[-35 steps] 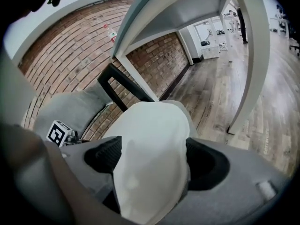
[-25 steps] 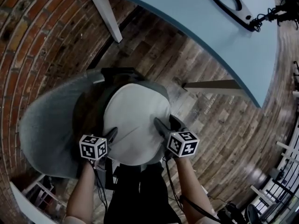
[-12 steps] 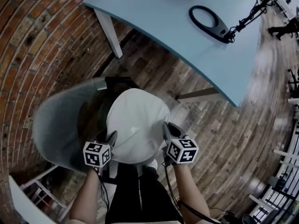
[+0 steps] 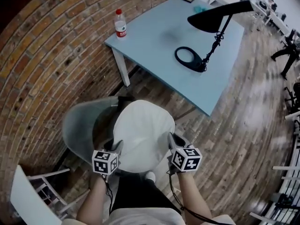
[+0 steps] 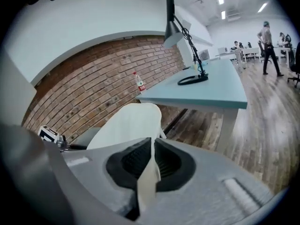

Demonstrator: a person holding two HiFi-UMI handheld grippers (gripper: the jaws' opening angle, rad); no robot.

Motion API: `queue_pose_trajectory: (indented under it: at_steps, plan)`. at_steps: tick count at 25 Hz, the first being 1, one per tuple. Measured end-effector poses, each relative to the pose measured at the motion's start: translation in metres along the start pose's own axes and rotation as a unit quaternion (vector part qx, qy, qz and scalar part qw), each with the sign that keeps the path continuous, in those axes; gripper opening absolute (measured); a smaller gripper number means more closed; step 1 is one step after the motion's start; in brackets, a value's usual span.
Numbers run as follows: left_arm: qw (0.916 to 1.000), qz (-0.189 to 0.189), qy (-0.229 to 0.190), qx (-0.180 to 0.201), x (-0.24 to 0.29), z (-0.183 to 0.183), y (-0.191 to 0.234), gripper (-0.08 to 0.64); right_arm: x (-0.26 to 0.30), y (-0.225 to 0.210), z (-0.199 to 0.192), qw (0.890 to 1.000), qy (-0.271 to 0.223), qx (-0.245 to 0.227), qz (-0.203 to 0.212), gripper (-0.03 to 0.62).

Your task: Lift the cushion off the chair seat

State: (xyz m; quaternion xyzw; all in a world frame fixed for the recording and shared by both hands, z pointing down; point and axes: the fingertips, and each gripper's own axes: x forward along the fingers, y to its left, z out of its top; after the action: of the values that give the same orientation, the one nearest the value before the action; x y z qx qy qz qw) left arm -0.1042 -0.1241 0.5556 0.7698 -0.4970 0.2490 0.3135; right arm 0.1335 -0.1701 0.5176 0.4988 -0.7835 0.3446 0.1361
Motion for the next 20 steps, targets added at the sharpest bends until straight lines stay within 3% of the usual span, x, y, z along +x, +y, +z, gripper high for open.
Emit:
queue_pose_trajectory:
  at_steps: [10,20]
  plan:
    - [0.9967,0.015,-0.08,0.0,-0.118,0.071,-0.054,0.129,-0.111,0.06,0.092,0.997,-0.065,-0.043,0.026,0.021]
    - [0.9889,0.032,-0.143,0.024,-0.206,0.114,-0.081,0.13,-0.187,0.11,0.139,0.989,-0.119,-0.075,0.046,0.02]
